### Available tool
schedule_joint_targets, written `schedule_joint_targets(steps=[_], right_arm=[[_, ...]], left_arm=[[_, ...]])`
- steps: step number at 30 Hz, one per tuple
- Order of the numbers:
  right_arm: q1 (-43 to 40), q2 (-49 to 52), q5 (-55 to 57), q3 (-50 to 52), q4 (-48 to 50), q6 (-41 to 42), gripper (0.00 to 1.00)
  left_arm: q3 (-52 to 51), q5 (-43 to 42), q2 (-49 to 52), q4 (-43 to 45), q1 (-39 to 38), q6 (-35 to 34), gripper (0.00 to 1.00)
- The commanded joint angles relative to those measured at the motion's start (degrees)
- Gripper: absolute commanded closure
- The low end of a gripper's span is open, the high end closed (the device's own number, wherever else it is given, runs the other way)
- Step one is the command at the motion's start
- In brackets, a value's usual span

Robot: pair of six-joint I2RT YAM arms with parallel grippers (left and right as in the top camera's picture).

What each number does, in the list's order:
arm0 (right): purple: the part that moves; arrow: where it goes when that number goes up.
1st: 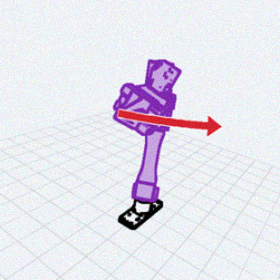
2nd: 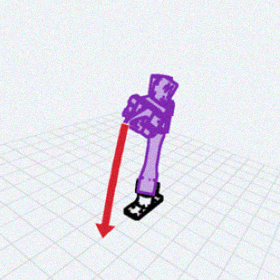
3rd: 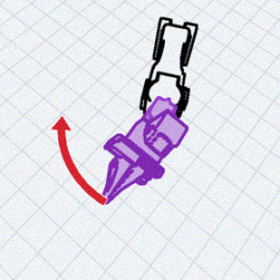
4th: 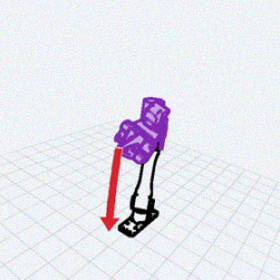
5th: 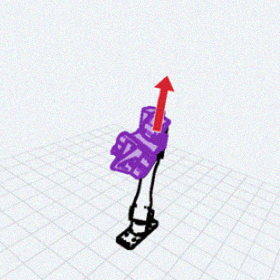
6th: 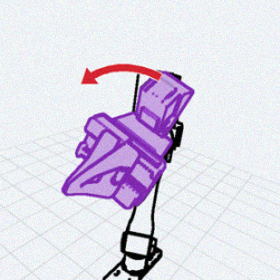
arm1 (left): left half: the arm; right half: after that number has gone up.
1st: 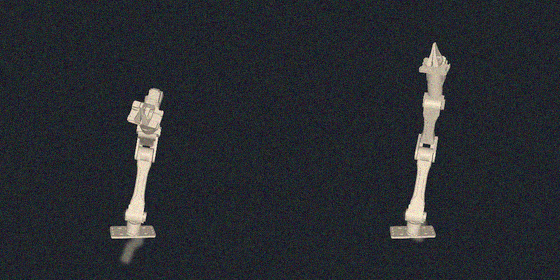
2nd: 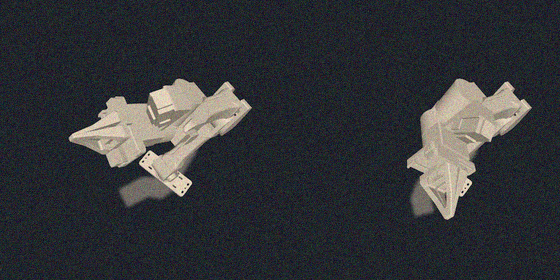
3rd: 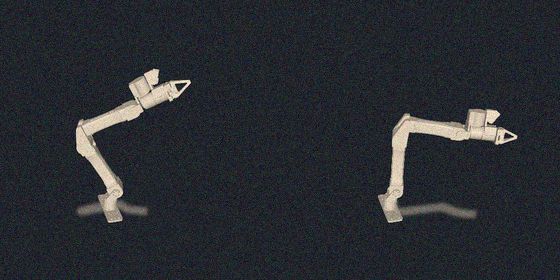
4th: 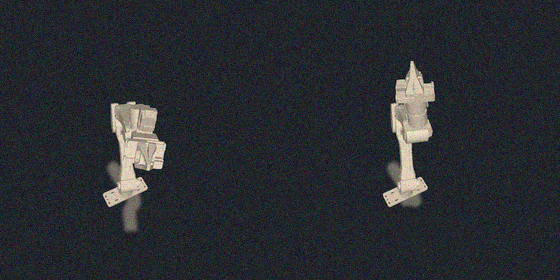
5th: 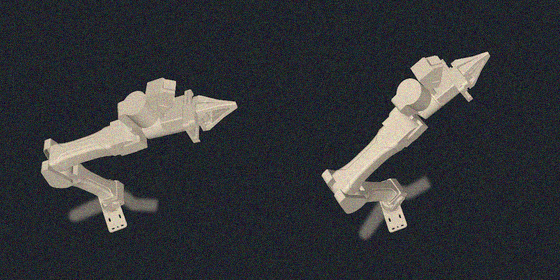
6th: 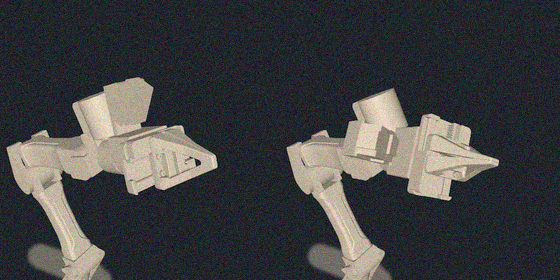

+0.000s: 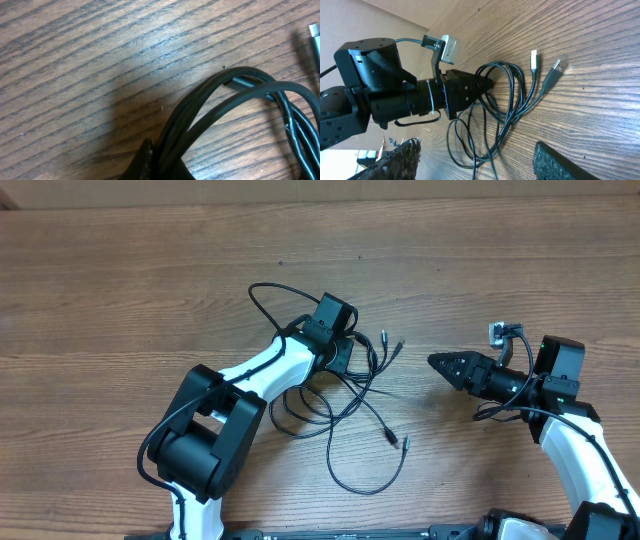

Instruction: Untangle cables

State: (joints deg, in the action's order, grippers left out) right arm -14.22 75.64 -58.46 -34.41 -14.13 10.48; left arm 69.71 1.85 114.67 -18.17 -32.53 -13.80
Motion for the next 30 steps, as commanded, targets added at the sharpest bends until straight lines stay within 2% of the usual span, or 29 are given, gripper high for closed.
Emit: schedule_joint_targets(steps=[1, 3, 8, 12, 17, 23, 30], right_arm=[[-0.1, -0.9, -0.1, -0.9, 0.3, -0.4, 0.3], [-0.1, -0.9, -0.1, -0.9, -0.2, -0.5, 0.3], [0.0, -0.9, -0.4, -0.9, -0.8, -0.5, 0.3], [0.8, -0.9, -0.8, -0.9, -0.8, -0.5, 0.27], [1.4, -0.9, -0.7, -0.9, -0.5, -0.5, 0.27], [1.4, -0.9, -0.7, -0.9, -0.5, -0.5, 0.27], [1.4, -0.9, 0.8, -0.9, -0.6, -0.5, 0.27]], left_arm=[[0.4, -4.1, 2.1, -2.0, 0.0, 2.0, 0.96], [2.9, -5.1, 0.6, -6.5, -0.1, 9.5, 0.96], [8.5, -4.9, -5.9, -15.9, -0.1, 17.0, 0.96], [11.2, -13.7, -12.0, -16.9, -0.9, 21.4, 0.96], [11.8, -20.4, -16.2, -15.0, -1.7, 21.7, 0.96], [11.8, -27.8, -16.5, -14.1, -1.7, 21.7, 0.96], [11.8, -43.3, -16.5, -11.7, -1.7, 21.7, 0.96]])
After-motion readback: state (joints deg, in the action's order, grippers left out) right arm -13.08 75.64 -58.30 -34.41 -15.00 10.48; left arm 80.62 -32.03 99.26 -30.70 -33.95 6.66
